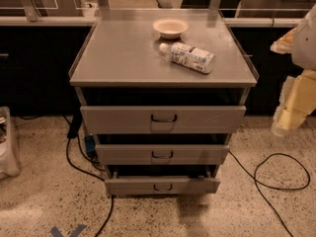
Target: Open top drawer
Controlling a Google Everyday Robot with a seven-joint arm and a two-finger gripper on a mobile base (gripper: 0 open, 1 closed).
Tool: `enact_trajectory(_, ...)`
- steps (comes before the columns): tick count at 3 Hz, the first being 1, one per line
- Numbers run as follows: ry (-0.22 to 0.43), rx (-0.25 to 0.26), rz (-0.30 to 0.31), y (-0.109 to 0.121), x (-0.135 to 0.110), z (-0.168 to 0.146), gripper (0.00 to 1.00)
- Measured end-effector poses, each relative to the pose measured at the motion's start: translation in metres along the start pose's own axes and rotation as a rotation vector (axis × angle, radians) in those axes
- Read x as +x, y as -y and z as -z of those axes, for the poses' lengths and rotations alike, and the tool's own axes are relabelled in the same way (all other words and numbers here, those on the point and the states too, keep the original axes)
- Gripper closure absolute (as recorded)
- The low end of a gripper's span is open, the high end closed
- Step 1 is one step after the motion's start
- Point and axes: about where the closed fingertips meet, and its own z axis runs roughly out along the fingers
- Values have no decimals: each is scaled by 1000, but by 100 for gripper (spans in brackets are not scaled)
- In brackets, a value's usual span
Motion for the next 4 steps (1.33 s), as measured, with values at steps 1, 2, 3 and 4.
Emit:
enact_trajectory(1, 1, 2, 1, 0, 0, 0, 0)
enact_trajectory(2, 18, 9, 12, 1, -2, -17, 0)
enact_trajectory(3, 68, -10, 29, 8, -12, -70, 0)
enact_trajectory(4, 108, -35, 46, 12, -26, -117, 0)
